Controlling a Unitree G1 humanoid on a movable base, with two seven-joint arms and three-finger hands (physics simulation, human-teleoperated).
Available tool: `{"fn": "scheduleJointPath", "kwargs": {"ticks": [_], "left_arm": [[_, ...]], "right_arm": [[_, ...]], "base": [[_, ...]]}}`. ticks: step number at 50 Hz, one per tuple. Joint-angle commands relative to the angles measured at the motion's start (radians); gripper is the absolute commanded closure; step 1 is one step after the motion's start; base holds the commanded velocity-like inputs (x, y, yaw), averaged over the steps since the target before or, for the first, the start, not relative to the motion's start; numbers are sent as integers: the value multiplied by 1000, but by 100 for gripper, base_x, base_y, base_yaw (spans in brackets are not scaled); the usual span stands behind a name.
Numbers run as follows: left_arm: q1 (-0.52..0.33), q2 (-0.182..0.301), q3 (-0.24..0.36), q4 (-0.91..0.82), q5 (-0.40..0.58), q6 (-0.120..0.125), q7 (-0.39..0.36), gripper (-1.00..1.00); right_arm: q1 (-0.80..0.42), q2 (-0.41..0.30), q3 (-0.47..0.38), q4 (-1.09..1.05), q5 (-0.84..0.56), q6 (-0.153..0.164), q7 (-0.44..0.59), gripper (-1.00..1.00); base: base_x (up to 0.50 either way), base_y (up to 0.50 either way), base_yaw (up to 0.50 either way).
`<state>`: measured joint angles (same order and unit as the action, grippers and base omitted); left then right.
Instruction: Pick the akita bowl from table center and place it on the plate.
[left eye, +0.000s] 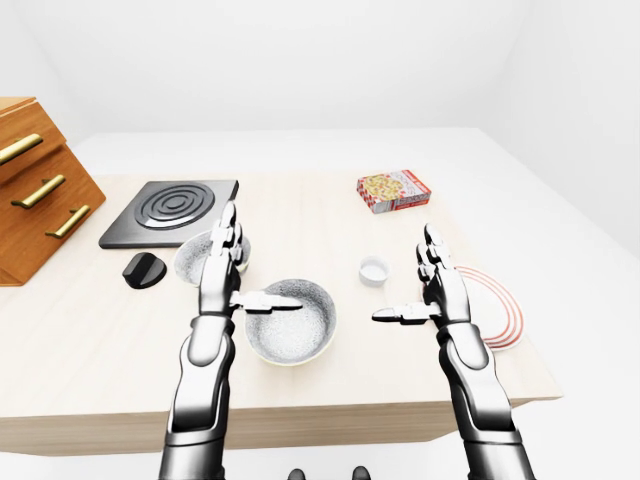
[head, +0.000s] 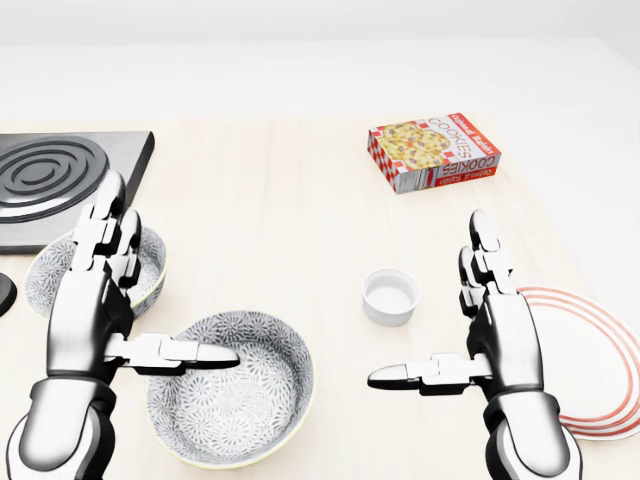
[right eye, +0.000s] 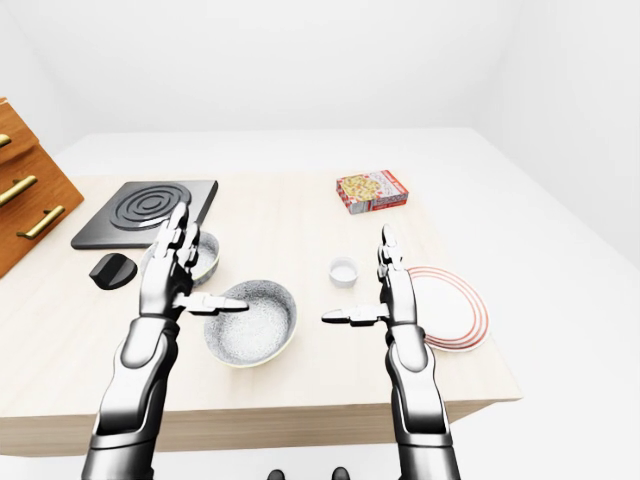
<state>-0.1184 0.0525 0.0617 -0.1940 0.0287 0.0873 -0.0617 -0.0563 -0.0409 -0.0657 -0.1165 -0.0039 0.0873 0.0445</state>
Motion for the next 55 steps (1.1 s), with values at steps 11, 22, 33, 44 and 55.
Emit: {"fn": "scheduleJointPath", "kwargs": {"ticks": [11, 22, 33, 44, 55], "left_arm": [[-220, 182, 120, 346, 130, 0, -18, -100], [-311, 279, 95, 595, 371, -157, 51, -100], [-405, 334, 56, 777, 624, -175, 127, -100], [-502, 345, 2, 1000, 828, -175, 227, -100], [-609, 335, -48, 1246, 905, -175, 304, -100]], "right_arm": [[-2, 3, 8, 17, -20, 0, -4, -100], [3, 3, 8, 8, -25, 0, -2, -100], [-5, 1, 4, 5, -23, 0, -5, -100], [4, -2, -2, 11, -22, 0, -1, -100], [0, -2, -1, 22, -26, 0, -1, -100]], "base": [[0, 0, 0], [0, 0, 0], [0, 0, 0], [0, 0, 0], [0, 0, 0]]}}
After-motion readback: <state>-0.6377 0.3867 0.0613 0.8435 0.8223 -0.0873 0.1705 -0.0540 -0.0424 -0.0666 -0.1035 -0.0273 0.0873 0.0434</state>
